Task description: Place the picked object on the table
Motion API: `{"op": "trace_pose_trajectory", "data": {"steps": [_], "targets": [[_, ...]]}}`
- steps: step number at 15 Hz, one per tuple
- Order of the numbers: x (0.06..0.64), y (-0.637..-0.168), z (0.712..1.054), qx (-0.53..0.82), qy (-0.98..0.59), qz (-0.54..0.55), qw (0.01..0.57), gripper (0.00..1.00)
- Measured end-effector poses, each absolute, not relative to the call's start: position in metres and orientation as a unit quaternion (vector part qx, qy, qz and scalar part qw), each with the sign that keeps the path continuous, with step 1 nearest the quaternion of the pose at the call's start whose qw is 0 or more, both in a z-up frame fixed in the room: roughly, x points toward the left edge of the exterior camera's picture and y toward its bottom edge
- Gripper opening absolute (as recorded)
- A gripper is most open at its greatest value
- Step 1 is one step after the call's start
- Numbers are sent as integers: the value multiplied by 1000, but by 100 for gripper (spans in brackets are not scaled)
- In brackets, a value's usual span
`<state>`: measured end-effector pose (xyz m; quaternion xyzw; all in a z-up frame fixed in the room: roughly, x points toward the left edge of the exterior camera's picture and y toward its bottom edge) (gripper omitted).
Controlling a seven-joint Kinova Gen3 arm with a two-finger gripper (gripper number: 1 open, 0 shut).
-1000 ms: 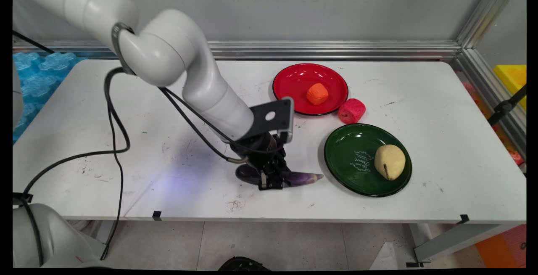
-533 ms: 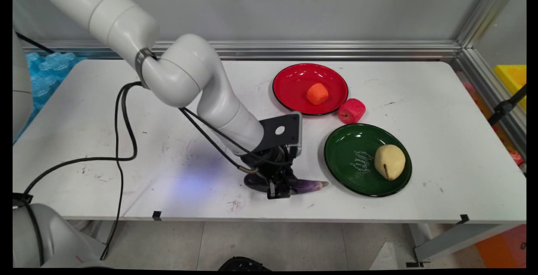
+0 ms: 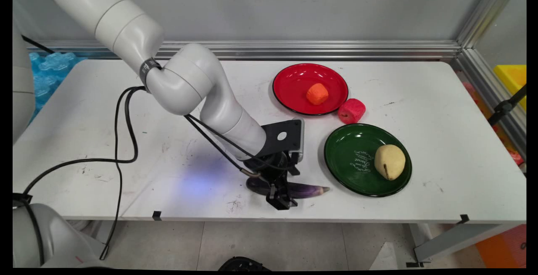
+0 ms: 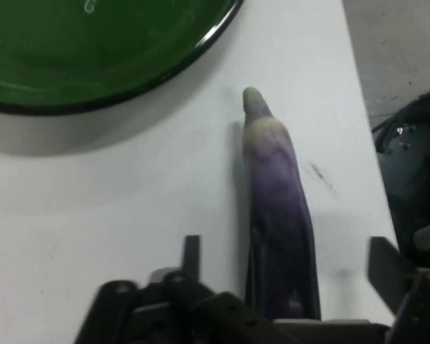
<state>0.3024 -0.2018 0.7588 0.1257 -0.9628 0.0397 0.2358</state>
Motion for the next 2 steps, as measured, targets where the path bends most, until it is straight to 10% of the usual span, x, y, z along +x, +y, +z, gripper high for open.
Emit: {"op": "trace_pose_trajectory", "data": {"steps": [2], "targets": [[303,-201,763,123,-962,40,239,100]]}}
